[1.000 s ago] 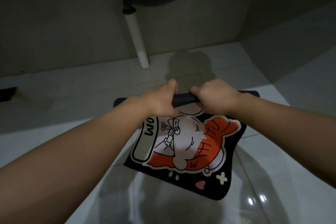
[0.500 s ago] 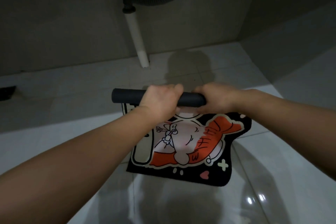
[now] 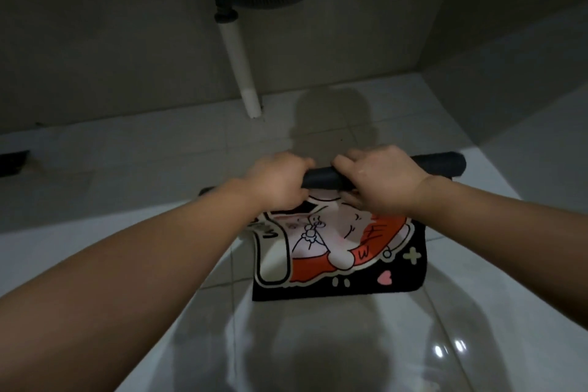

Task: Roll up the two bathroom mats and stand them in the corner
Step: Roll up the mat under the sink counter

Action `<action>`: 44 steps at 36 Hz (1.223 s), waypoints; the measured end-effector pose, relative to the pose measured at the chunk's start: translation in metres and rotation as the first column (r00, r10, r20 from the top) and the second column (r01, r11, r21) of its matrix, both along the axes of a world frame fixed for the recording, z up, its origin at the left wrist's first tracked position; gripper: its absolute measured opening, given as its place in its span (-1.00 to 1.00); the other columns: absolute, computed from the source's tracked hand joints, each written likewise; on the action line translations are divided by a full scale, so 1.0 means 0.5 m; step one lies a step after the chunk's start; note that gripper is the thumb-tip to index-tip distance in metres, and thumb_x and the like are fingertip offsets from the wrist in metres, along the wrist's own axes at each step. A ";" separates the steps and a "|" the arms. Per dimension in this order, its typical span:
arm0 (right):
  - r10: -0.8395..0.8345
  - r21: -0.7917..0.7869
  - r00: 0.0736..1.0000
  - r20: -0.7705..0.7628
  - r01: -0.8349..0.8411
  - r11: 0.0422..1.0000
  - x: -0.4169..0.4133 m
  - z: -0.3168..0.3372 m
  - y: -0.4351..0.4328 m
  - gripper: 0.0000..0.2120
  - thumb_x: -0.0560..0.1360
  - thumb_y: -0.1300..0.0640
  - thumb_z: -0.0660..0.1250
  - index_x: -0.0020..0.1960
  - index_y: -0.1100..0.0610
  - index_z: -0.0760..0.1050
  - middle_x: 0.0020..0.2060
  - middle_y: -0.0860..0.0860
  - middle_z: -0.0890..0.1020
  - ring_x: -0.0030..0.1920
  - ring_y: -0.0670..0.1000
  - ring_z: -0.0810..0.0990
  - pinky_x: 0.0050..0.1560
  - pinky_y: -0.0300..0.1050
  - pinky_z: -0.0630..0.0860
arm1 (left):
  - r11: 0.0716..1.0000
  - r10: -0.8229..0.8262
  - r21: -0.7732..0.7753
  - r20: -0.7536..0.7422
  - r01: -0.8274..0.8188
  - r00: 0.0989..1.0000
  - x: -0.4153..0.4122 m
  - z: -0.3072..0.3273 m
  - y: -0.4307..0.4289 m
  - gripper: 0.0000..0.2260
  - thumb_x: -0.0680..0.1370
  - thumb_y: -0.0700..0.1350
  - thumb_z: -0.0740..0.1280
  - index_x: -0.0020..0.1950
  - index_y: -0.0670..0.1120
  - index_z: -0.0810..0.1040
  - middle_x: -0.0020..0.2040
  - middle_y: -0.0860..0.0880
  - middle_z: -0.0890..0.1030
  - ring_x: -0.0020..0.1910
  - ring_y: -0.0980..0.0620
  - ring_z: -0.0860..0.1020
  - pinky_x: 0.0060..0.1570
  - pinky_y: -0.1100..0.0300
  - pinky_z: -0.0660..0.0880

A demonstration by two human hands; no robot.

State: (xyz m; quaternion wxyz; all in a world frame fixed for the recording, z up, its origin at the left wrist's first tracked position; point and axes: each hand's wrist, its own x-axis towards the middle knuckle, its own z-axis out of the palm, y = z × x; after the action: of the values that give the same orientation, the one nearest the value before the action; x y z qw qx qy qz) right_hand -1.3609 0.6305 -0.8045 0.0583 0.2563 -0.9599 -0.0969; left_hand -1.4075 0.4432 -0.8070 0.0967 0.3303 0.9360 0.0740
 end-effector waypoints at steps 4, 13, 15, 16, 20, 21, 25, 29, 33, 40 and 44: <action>-0.184 -0.134 0.893 0.411 0.259 0.957 -0.023 0.034 -0.007 -0.58 0.36 -0.15 0.37 0.14 -0.03 0.41 -0.08 0.00 0.57 -0.11 0.07 0.57 -0.15 -0.05 0.51 | 0.999 -0.049 -0.028 -0.331 0.042 0.942 0.018 -0.019 0.004 -0.84 0.54 -0.07 0.26 0.10 -0.04 0.40 0.00 -0.03 0.58 -0.05 -0.07 0.56 -0.26 0.12 0.33; -0.231 -0.103 0.912 0.338 0.280 0.954 -0.031 0.024 -0.005 -0.82 0.46 0.02 0.30 0.05 -0.01 0.46 -0.25 -0.03 0.53 -0.23 0.06 0.52 -0.25 -0.10 0.41 | 0.999 -0.012 -0.036 -0.262 0.003 0.965 0.004 -0.003 0.016 -0.70 0.45 0.08 0.32 0.10 0.00 0.37 0.00 0.00 0.55 -0.04 -0.05 0.56 -0.26 0.14 0.34; -0.160 -0.051 0.979 0.129 0.167 0.985 -0.019 0.014 -0.004 -0.82 0.49 0.05 0.24 0.08 0.03 0.41 -0.25 -0.02 0.51 -0.24 0.09 0.53 -0.31 -0.10 0.35 | 0.996 0.063 -0.057 0.004 -0.063 0.998 -0.016 0.014 0.008 -0.49 0.38 0.10 0.41 0.27 0.03 0.35 0.10 -0.01 0.54 0.05 -0.05 0.55 -0.11 0.13 0.45; -0.121 -0.038 0.991 0.059 0.123 0.992 -0.014 0.011 -0.004 -0.81 0.49 0.06 0.23 0.09 0.04 0.39 -0.21 -0.01 0.54 -0.22 0.09 0.55 -0.32 -0.10 0.32 | 0.994 0.104 -0.052 0.148 -0.097 0.983 -0.023 0.022 0.004 -0.36 0.35 0.09 0.46 0.37 0.04 0.30 0.18 0.00 0.51 0.10 -0.05 0.52 0.00 0.12 0.48; -0.064 -0.061 0.997 -0.048 0.061 0.996 -0.005 0.008 -0.009 -0.80 0.49 0.07 0.23 0.10 0.08 0.38 -0.12 0.03 0.57 -0.18 0.11 0.57 -0.34 -0.10 0.28 | 0.997 0.074 -0.006 0.277 -0.076 0.958 -0.023 0.025 0.000 -0.61 0.38 -0.05 0.46 0.16 0.05 0.44 0.02 -0.01 0.57 -0.10 0.00 0.53 -0.18 0.20 0.43; -0.065 -0.060 0.997 -0.052 0.062 0.996 -0.005 0.008 -0.009 -0.80 0.50 0.07 0.23 0.09 0.09 0.38 -0.12 0.04 0.57 -0.18 0.11 0.57 -0.34 -0.09 0.28 | 0.997 0.069 0.003 0.248 -0.072 0.966 -0.020 0.023 0.000 -0.72 0.40 -0.07 0.44 0.04 0.06 0.44 -0.06 -0.02 0.58 -0.17 0.01 0.52 -0.26 0.21 0.40; -0.077 -0.022 0.997 -0.011 0.076 0.997 -0.009 0.004 -0.008 -0.73 0.48 -0.03 0.25 0.12 0.07 0.38 -0.09 0.04 0.57 -0.14 0.12 0.57 -0.31 -0.09 0.33 | 0.998 0.045 -0.050 0.010 -0.044 0.999 -0.002 0.017 -0.001 -0.86 0.49 -0.01 0.32 0.03 0.07 0.44 -0.18 0.04 0.50 -0.19 0.00 0.50 -0.35 0.19 0.28; -0.222 -0.051 0.933 0.284 0.246 0.968 -0.023 0.034 -0.015 -0.48 0.35 -0.24 0.35 0.21 -0.02 0.37 -0.06 0.00 0.60 -0.06 0.08 0.58 -0.20 -0.09 0.42 | 0.999 -0.013 -0.052 -0.323 -0.004 0.946 0.014 -0.009 -0.002 -0.83 0.53 -0.02 0.28 0.08 -0.02 0.40 -0.06 -0.02 0.58 -0.08 -0.05 0.56 -0.29 0.14 0.30; -0.237 -0.105 0.807 0.540 0.344 0.933 -0.041 0.048 -0.022 -0.58 0.31 -0.13 0.46 0.10 -0.06 0.44 -0.14 -0.04 0.61 -0.14 0.03 0.59 -0.09 -0.02 0.56 | 1.000 0.002 0.025 -0.411 0.010 0.912 0.016 -0.014 -0.004 -0.80 0.52 -0.02 0.30 0.09 -0.02 0.40 -0.01 0.00 0.57 -0.05 -0.04 0.56 -0.29 0.16 0.28; -0.169 -0.094 0.965 0.199 0.191 0.977 -0.029 0.034 -0.016 -0.80 0.46 0.04 0.28 0.07 0.02 0.44 -0.24 0.00 0.53 -0.23 0.08 0.53 -0.30 -0.12 0.31 | 1.000 -0.011 0.002 -0.283 0.013 0.959 -0.006 -0.002 -0.006 -0.64 0.44 0.07 0.33 0.17 -0.01 0.38 0.02 0.00 0.56 -0.02 -0.06 0.57 -0.21 0.12 0.40; -0.023 -0.036 0.997 -0.067 0.021 0.999 -0.012 0.011 -0.009 -0.81 0.48 0.10 0.25 0.08 0.11 0.42 -0.15 0.05 0.58 -0.20 0.13 0.58 -0.36 -0.11 0.22 | 0.996 0.077 -0.047 0.091 -0.073 0.993 -0.021 0.022 -0.006 -0.52 0.36 0.07 0.45 0.21 0.03 0.38 0.01 0.00 0.55 -0.13 0.00 0.51 -0.28 0.21 0.37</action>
State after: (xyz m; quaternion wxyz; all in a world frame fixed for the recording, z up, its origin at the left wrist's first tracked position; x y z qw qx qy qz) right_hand -1.3668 0.6262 -0.7990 0.0941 0.2412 -0.9618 -0.0891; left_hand -1.4179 0.4404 -0.7960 0.1442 0.2889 0.9437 0.0725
